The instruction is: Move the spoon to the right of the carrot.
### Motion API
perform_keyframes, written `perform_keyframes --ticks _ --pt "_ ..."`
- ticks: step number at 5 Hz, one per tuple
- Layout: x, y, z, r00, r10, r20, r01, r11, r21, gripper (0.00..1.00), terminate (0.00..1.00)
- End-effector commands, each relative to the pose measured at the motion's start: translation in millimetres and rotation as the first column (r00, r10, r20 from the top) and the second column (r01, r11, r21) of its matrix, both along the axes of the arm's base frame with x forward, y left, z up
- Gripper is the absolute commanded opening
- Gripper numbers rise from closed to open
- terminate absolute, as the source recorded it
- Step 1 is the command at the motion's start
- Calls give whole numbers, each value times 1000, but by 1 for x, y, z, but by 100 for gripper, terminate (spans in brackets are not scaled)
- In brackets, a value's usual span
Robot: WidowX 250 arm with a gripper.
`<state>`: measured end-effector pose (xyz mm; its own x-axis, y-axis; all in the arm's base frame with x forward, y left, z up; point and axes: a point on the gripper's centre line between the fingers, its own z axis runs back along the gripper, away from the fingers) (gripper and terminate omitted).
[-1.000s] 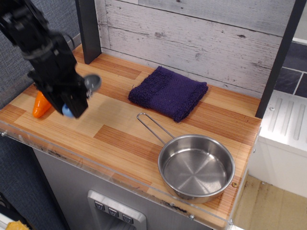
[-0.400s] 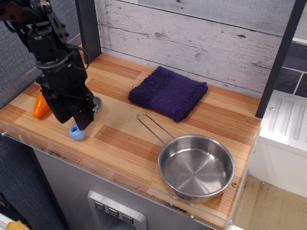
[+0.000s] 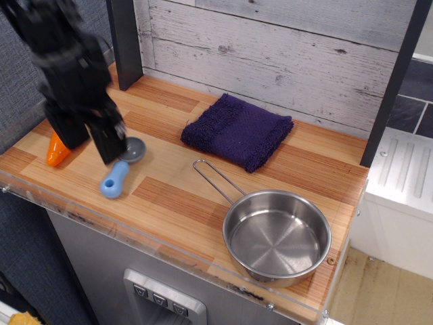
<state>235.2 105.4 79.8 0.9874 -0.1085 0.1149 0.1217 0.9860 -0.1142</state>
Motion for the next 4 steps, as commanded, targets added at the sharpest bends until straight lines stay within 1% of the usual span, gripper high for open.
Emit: perform_keyframes --ticks 1,2,3,4 --pt "-27 29 112 988 79 135 -78 997 -10 100 0" --pt "-25 19 116 995 63 81 -63 998 4 100 0" --pt "-22 14 117 998 66 23 -68 996 50 100 0" --pt "-8 0 118 997 74 -21 -71 992 104 100 0"
